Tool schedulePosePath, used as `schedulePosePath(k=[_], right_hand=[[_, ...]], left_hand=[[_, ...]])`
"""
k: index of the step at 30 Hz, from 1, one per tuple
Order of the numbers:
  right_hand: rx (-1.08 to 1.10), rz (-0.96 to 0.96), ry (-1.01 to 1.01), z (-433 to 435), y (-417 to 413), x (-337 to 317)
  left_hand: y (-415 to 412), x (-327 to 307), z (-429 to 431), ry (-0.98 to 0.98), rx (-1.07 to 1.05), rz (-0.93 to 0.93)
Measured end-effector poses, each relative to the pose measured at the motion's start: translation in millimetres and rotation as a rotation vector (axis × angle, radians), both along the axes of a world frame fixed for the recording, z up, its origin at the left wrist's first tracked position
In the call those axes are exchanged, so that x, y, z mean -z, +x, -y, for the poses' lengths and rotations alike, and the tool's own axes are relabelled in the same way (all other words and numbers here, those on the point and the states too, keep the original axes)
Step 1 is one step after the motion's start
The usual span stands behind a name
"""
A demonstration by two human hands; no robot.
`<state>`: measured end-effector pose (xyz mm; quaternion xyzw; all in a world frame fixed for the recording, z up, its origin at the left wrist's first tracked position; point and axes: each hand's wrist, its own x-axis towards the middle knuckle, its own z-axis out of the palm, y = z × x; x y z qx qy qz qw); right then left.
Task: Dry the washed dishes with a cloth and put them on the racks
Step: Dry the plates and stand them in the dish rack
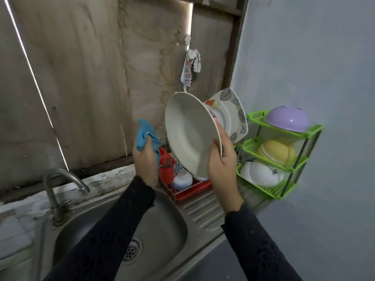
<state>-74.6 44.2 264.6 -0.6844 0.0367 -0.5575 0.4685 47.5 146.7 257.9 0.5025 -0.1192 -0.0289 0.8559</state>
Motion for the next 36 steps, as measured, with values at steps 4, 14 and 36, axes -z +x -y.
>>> schedulePosePath(k=[4,14,36], right_hand=[[0.03,0.03,-0.065,25.1,47.3,-7.6],[0.092,-0.028,-0.118,70.7,122.6,-15.5],[-0.069,-0.566,-0.12,106.5,221.1,27.8]], left_hand=[[34.7,-15.1,23.7,-0.038,-0.031,-0.044],[80.3,-22.5,66.9,-0.014,-0.088,-0.099],[101.3,-22.2,112.6,-0.01,-0.264,-0.125]])
